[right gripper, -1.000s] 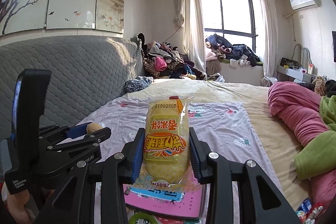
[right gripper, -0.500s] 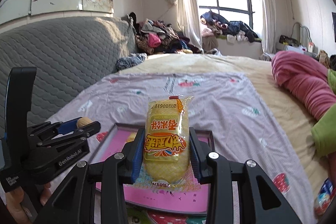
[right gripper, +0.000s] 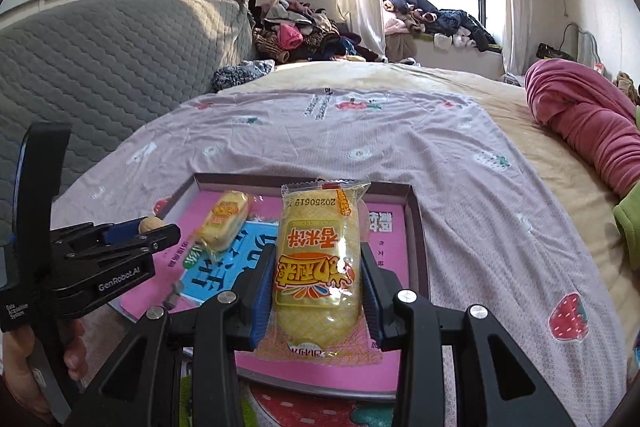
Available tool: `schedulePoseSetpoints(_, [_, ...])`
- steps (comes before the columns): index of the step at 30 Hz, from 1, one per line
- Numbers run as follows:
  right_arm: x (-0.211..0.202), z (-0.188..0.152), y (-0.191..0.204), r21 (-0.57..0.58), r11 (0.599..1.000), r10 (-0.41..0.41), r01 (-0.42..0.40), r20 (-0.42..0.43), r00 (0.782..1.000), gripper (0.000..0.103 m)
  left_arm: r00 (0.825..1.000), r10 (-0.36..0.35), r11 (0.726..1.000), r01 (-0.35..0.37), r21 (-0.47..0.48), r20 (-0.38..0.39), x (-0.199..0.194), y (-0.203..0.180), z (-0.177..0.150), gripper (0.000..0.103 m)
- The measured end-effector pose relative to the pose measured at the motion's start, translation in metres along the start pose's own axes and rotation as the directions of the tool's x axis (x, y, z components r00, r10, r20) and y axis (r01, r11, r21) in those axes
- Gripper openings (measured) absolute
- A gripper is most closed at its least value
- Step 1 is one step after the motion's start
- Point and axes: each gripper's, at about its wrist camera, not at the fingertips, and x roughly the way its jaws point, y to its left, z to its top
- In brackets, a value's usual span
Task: Organize objects
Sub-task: 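Lower the walnut onto the book with the left tool while the right tool lowers the rice-cake packet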
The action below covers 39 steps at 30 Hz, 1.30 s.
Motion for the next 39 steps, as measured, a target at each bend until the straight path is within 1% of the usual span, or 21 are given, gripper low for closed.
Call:
schedulePoseSetpoints(2, [0.005, -0.003, -0.002, -0.002, 1.0, -0.006, 0.006, -0.019, 1.0, 0.039, 1.0, 0.001, 1.0, -0.001, -0.008, -0.016, 0.004, 0.004, -0.001, 0.036])
schedulePoseSetpoints(4, [0.009, -0.004, -0.004, 0.0, 1.0, -0.011, 0.011, -0.03, 0.999, 0.039, 0.999, -0.017, 1.0, 0.016, -0.018, -0.03, 0.007, 0.008, -0.004, 0.036])
schedulePoseSetpoints(9, [0.02, -0.008, -0.009, 0.007, 0.999, -0.03, 0.031, -0.074, 0.997, 0.039, 0.998, 0.004, 1.0, -0.006, -0.026, -0.06, 0.017, 0.015, -0.008, 0.036])
schedulePoseSetpoints(13, [0.026, -0.011, -0.012, 0.015, 0.999, -0.03, 0.031, -0.097, 0.995, 0.039, 0.998, 0.02, 1.0, -0.021, -0.017, -0.063, 0.02, 0.016, -0.009, 0.036])
schedulePoseSetpoints(27, [0.04, -0.018, -0.015, 0.022, 0.998, -0.054, 0.058, -0.149, 0.987, 0.039, 0.995, 0.017, 1.0, -0.018, -0.012, -0.101, 0.032, 0.017, -0.014, 0.036])
schedulePoseSetpoints(30, [0.045, -0.021, -0.016, 0.012, 0.996, -0.082, 0.085, -0.163, 0.983, 0.039, 0.994, 0.018, 1.0, -0.019, -0.009, -0.104, 0.033, 0.017, -0.015, 0.036])
schedulePoseSetpoints(36, [0.055, -0.026, -0.018, 0.009, 0.995, -0.1, 0.104, -0.198, 0.975, 0.039, 0.994, 0.012, 1.0, -0.013, -0.006, -0.113, 0.035, 0.016, -0.016, 0.036])
schedulePoseSetpoints(39, [0.058, -0.028, -0.019, 0.004, 0.994, -0.108, 0.111, -0.206, 0.973, 0.039, 0.993, 0.02, 1.0, -0.02, 0.002, -0.116, 0.037, 0.014, -0.017, 0.036])
